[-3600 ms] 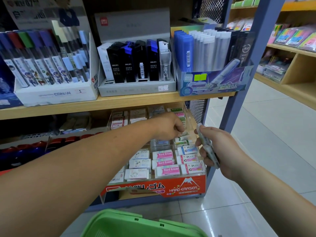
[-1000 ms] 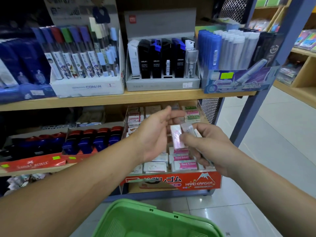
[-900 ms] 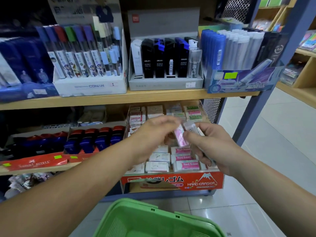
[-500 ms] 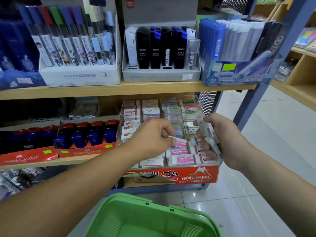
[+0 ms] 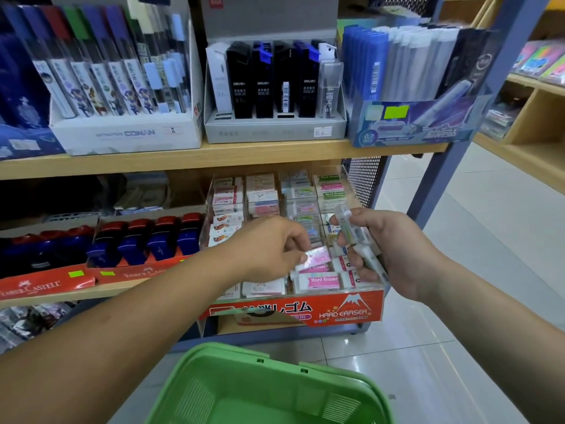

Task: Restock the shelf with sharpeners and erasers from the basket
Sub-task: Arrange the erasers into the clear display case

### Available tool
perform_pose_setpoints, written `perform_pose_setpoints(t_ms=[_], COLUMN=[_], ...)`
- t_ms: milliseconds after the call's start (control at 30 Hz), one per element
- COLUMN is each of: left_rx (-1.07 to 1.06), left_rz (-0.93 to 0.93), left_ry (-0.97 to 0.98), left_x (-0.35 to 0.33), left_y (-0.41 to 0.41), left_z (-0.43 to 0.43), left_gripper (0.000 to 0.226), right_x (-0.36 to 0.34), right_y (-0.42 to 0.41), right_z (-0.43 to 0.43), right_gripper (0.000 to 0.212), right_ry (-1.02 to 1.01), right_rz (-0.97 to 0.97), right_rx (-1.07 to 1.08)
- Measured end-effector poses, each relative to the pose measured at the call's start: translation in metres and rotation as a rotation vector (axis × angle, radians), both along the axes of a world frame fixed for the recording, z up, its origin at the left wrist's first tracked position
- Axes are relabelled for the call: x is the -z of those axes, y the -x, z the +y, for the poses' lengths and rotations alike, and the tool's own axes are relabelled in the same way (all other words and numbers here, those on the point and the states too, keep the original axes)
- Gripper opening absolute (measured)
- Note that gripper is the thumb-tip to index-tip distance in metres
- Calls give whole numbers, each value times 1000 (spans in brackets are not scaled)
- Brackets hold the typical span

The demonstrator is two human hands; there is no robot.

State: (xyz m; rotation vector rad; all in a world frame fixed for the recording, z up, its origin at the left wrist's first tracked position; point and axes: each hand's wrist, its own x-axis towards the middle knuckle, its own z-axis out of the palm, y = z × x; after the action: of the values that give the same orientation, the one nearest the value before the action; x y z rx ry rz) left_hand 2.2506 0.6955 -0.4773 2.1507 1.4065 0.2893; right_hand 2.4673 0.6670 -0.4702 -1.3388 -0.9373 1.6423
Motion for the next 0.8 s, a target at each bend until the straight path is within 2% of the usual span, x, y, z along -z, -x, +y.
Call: perform_pose_setpoints(t_ms=[67, 133, 200, 233, 300, 367, 433, 533, 667, 800], left_rx=[14, 52, 82, 73, -43, -151, -150, -134, -234, -230], left_rz=[-25, 30, 146, 145, -108, -474, -624, -683, -629, -602], left_ry=[17, 3, -140, -220, -217, -4, 167, 215, 170, 174], left_x=[-3, -5, -3, -2, -8, -17, -23, -23, -22, -27], left_y=[2, 2, 0, -2, -7, -12, -16, -13, -2, 9], left_z=[1, -4, -6, -6, -7, -8, -11, -13, -7, 2], left_gripper=[13, 15, 19, 20, 20, 18, 19, 21, 33, 15], right_x=[-1, -3, -3, -4, -7, -10, -14, -13, -12, -10], right_y=[-1, -2, -3, -3, -1, 3, 8, 10, 8, 16], right_z=[0, -2, -2, -2, -2, -4, -8, -8, -8, -3], right_gripper=[21, 21, 24, 27, 28, 21, 20, 31, 17, 10], right_ry=[5, 16, 28, 22, -47, -168, -240, -218, -251, -288], right_rz=[9, 28, 39, 21, -120, -286, -318, -188, -254, -323], right_rx=[-3, -3, -4, -8, -39, -101, -159, -157, -110, 50])
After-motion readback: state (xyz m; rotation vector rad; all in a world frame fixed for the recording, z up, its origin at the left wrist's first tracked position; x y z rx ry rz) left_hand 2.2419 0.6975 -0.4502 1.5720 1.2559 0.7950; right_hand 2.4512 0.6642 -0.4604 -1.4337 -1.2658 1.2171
